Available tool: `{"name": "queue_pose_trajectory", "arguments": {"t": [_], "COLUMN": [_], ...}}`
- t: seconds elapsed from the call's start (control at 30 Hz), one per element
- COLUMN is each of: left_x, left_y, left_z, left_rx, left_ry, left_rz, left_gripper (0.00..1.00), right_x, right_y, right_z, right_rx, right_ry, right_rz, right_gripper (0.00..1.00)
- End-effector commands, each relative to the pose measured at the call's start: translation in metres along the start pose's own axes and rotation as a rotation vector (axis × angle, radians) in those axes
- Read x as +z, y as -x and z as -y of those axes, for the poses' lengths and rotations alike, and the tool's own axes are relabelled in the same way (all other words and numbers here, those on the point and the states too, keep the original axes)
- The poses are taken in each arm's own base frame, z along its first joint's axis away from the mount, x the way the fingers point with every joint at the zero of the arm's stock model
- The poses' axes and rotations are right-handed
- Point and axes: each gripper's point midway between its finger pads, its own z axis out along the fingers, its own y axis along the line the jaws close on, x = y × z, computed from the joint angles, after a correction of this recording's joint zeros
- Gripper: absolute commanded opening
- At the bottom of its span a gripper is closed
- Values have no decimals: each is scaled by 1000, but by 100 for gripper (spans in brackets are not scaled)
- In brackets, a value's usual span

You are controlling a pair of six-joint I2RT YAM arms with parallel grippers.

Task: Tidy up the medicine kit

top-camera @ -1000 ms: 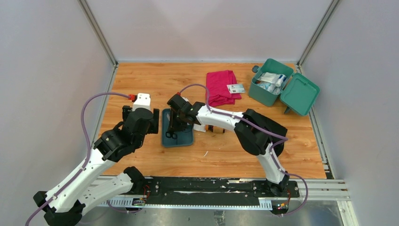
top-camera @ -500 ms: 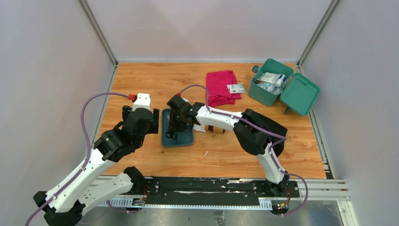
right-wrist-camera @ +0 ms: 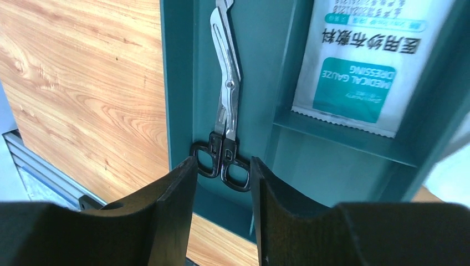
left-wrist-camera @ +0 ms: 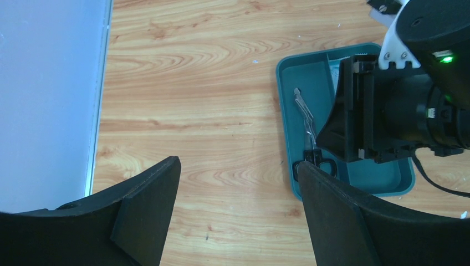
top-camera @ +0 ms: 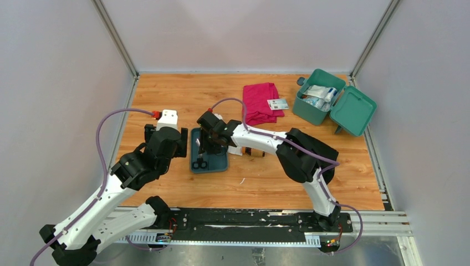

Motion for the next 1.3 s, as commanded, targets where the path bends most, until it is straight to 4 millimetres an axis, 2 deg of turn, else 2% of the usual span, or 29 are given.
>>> {"name": "queue_pose_trajectory", "arguments": {"t": [0.0,0.1,0.17,0.33,0.53,0.67,0.83,0.93,1.03,1.13,1.27], "left_x": [1,1,2,2,4,5,5,6,8,13,18], "left_y": [0,0,0,-1,-2,-3,-3,1,3,4,3], "left_z": [1,2,2,4,6,8,9,15,30,44,44], "left_rx": [-8,-8,-4,-2,6,13,13,7,-25,-31,-6], "left_ry": [4,3,1,-3,-7,-12,-15,-35,-87,-121,-106], "left_rz": [7,7,3,0,-10,-17,-19,-27,-40,-54,-55], "left_gripper": [83,83,83,83,83,83,84,83,82,81,81], "right_x": [-45,-68,-82,-118,-149,-166,-191,-194,-192,-179,-168], "right_y": [24,37,44,64,79,102,144,171,196,215,242], "right_z": [-10,6,24,81,151,196,250,276,294,297,296], "right_rx": [-101,-157,-176,-179,-147,-183,-323,-381,-431,-501,-678], "right_ry": [-18,-79,-139,-290,-439,-549,-735,-805,-828,-710,-608], "right_rz": [117,186,230,297,299,289,282,281,283,310,378], "right_gripper": [44,45,45,48,53,58,69,70,72,74,71]}}
